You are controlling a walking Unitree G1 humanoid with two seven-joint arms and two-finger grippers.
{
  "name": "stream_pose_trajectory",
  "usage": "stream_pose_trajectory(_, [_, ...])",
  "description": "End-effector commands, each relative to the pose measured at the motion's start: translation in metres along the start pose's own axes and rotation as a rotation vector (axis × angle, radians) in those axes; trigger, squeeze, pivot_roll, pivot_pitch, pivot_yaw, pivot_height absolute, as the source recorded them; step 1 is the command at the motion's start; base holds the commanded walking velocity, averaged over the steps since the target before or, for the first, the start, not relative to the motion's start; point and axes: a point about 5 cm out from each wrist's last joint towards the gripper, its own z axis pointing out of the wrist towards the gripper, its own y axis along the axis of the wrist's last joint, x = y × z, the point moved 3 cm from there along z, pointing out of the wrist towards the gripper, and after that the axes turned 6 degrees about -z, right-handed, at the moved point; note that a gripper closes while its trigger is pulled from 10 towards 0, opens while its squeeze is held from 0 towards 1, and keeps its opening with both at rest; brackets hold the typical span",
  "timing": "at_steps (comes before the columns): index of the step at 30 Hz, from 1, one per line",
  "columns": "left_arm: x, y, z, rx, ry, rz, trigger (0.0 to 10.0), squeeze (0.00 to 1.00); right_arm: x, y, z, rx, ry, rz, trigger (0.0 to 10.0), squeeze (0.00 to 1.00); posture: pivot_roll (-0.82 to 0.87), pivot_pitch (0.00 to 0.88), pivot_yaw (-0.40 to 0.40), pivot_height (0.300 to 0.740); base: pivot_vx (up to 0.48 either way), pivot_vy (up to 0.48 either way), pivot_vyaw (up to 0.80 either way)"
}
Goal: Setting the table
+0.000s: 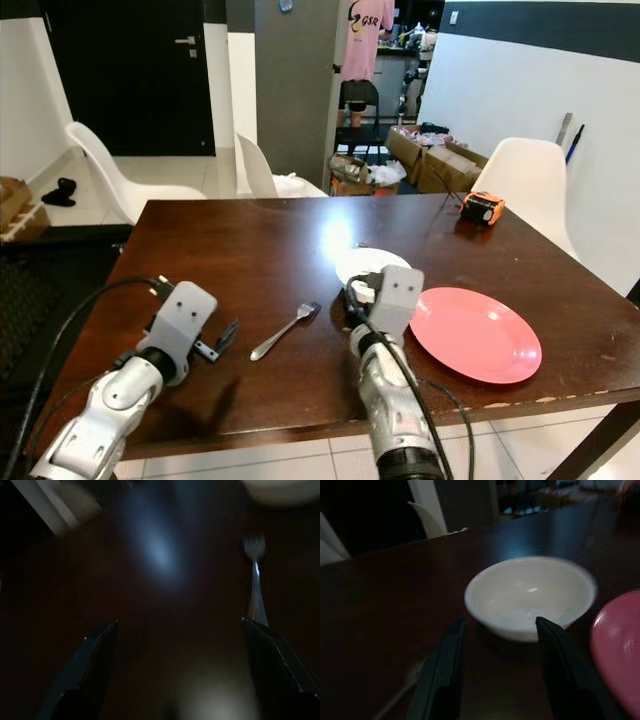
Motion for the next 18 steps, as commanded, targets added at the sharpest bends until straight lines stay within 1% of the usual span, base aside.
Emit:
stream_pose_trajectory(1, [-0.009, -0.02, 0.001, 0.097, -0.034, -0.048, 10.0, 0.0, 0.002, -0.003, -0.003, 0.0, 0.023, -0.034, 10.0, 0.0, 0.03, 0.092, 0.074, 0.74, 0.0, 0.0, 0.0])
stream_pose_trajectory(2, [-0.012, -0.024, 0.003, 0.116, -0.036, -0.068, 10.0, 0.0, 0.002, -0.006, -0.004, 0.013, 0.026, -0.027, 10.0, 0.0, 0.02, 0.093, 0.075, 0.74, 0.0, 0.0, 0.0])
stream_pose_trajectory(3, [-0.012, -0.024, 0.003, 0.116, -0.036, -0.068, 10.0, 0.0, 0.002, -0.006, -0.004, 0.013, 0.026, -0.027, 10.0, 0.0, 0.02, 0.093, 0.075, 0.74, 0.0, 0.0, 0.0])
stream_pose_trajectory(4, [-0.014, -0.024, 0.005, 0.124, -0.043, -0.087, 10.0, 0.0, 0.002, -0.006, -0.004, 0.014, 0.031, -0.027, 10.0, 0.0, 0.02, 0.094, 0.075, 0.74, 0.0, 0.0, 0.0])
stream_pose_trajectory(6, [-0.014, -0.024, 0.005, 0.124, -0.043, -0.087, 10.0, 0.0, 0.002, -0.006, -0.004, 0.014, 0.031, -0.027, 10.0, 0.0, 0.02, 0.094, 0.075, 0.74, 0.0, 0.0, 0.0])
stream_pose_trajectory(7, [-0.019, -0.024, 0.009, 0.13, -0.062, -0.095, 10.0, 0.0, 0.006, -0.002, -0.005, -0.01, 0.056, -0.031, 10.0, 0.0, 0.01, 0.091, 0.076, 0.74, 0.0, 0.0, 0.0])
stream_pose_trajectory(8, [-0.026, -0.022, 0.015, 0.134, -0.089, -0.114, 10.0, 0.0, 0.015, 0.004, -0.007, -0.053, 0.112, -0.05, 10.0, 0.0, 0.01, 0.089, 0.079, 0.74, 0.0, 0.0, 0.0])
stream_pose_trajectory(10, [-0.026, -0.022, 0.015, 0.134, -0.089, -0.114, 10.0, 0.0, 0.015, 0.004, -0.007, -0.053, 0.112, -0.05, 10.0, 0.0, 0.01, 0.089, 0.079, 0.74, 0.0, 0.0, 0.0])
stream_pose_trajectory(11, [-0.034, -0.02, 0.02, 0.134, -0.114, -0.122, 10.0, 0.0, 0.025, 0.01, -0.011, -0.1, 0.175, -0.069, 10.0, 0.0, 0.01, 0.087, 0.08, 0.74, 0.0, 0.0, 0.0])
stream_pose_trajectory(12, [-0.045, -0.015, 0.027, 0.122, -0.138, -0.122, 10.0, 0.0, 0.045, 0.017, -0.019, -0.155, 0.275, -0.077, 10.0, 0.0, 0.0, 0.086, 0.075, 0.74, 0.0, 0.0, 0.0])
stream_pose_trajectory(15, [-0.045, -0.015, 0.027, 0.122, -0.138, -0.122, 10.0, 0.0, 0.045, 0.017, -0.019, -0.155, 0.275, -0.077, 10.0, 0.0, 0.0, 0.086, 0.075, 0.74, 0.0, 0.0, 0.0])
stream_pose_trajectory(16, [-0.055, -0.011, 0.033, 0.106, -0.152, -0.119, 10.0, 0.0, 0.066, 0.022, -0.029, -0.196, 0.382, -0.067, 10.0, 0.0, 0.0, 0.084, 0.071, 0.74, 0.0, 0.0, 0.0])
stream_pose_trajectory(17, [-0.055, -0.011, 0.033, 0.106, -0.152, -0.119, 10.0, 0.0, 0.066, 0.022, -0.029, -0.196, 0.382, -0.067, 10.0, 0.0, 0.0, 0.084, 0.071, 0.74, 0.0, 0.0, 0.0])
stream_pose_trajectory(18, [-0.069, -0.01, 0.04, 0.091, -0.153, -0.095, 10.0, 0.0, 0.098, 0.027, -0.047, -0.24, 0.512, -0.035, 10.0, 0.0, 0.0, 0.083, 0.065, 0.74, 0.0, 0.0, 0.0])
